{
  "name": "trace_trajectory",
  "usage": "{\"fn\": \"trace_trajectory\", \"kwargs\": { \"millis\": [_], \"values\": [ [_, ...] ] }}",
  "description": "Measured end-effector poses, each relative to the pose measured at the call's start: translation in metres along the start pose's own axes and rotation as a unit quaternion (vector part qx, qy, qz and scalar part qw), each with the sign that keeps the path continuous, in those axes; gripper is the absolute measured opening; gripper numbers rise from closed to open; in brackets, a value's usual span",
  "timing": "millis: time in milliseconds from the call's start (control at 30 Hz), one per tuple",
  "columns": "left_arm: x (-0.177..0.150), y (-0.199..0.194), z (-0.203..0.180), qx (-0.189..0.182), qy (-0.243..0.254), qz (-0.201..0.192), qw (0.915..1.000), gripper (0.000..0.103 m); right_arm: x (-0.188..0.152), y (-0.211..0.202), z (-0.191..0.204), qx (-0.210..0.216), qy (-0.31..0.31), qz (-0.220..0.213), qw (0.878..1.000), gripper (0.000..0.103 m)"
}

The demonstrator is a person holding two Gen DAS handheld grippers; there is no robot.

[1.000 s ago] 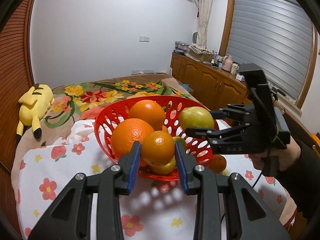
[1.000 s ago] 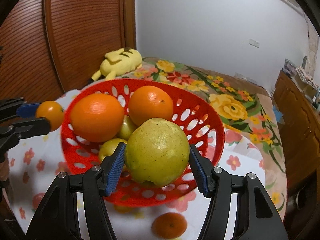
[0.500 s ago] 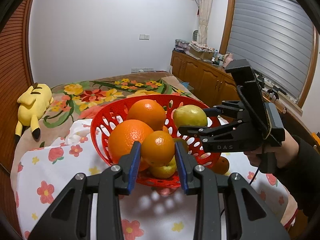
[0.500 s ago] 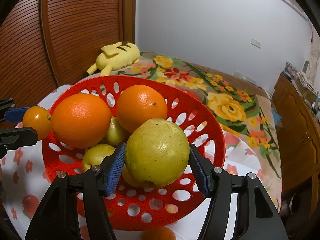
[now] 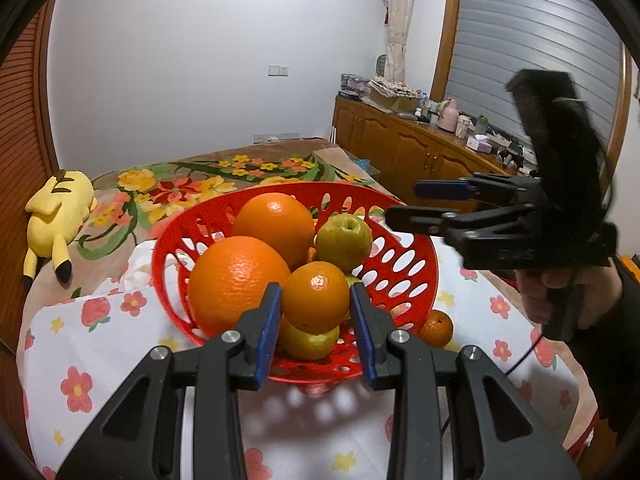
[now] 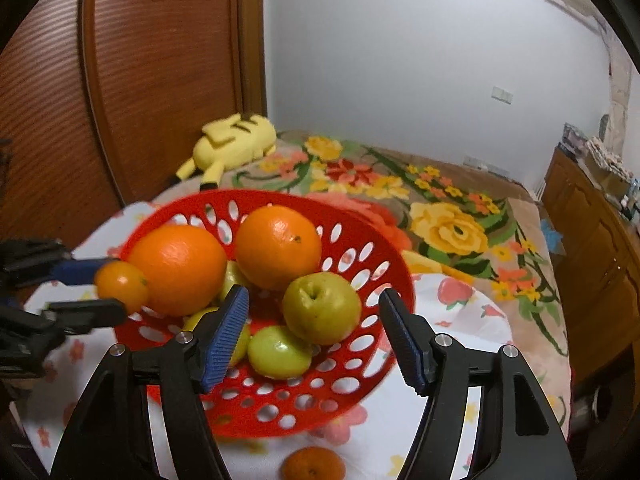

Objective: Organize fruits
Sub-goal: 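Open the right tool to drop the pear while the left tool releases the tangerine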

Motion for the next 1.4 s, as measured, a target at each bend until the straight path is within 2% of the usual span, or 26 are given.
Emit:
{"fn": "trace_trajectory", "kwargs": {
  "millis": [167,400,567,933,1067,1400],
  "values": [
    [0.006,0.011,-0.008,0.002,0.007,0.005,1.0000,0.032,-0.008,-0.017,-0.002,0.009,0.010,-0.014,1.000,0.070],
    [0.008,0.026,-0.021,0.003,0.009,0.012,0.9999,0.032,-0.037,-0.030,-0.005,0.023,0.026,-0.006,0.999,0.071],
    [0.007,0.036,-0.029,0.002,0.010,0.018,0.9998,0.033,-0.058,-0.038,-0.012,0.018,0.043,-0.002,0.999,0.071],
    [0.008,0.041,-0.037,0.010,0.017,0.022,0.9996,0.033,-0.078,-0.046,-0.014,0.022,0.059,-0.007,0.998,0.071],
    [0.006,0.040,-0.039,0.012,0.019,0.023,0.9995,0.039,-0.082,-0.044,-0.011,0.026,0.061,-0.005,0.998,0.071],
    [-0.005,0.016,-0.039,0.001,0.010,0.015,0.9998,0.046,-0.098,-0.034,-0.005,0.028,0.073,0.009,0.997,0.071]
  ]
}}
Point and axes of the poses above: each gripper's, at about its wrist camera, not at the fingertips, and y roughly the way its jaws point, z to its left, x to its top, the point moved 2 cm from there along y, roughly the way its jaws point, and after that the axes turned 7 degrees about x, right-handed, at the moved point
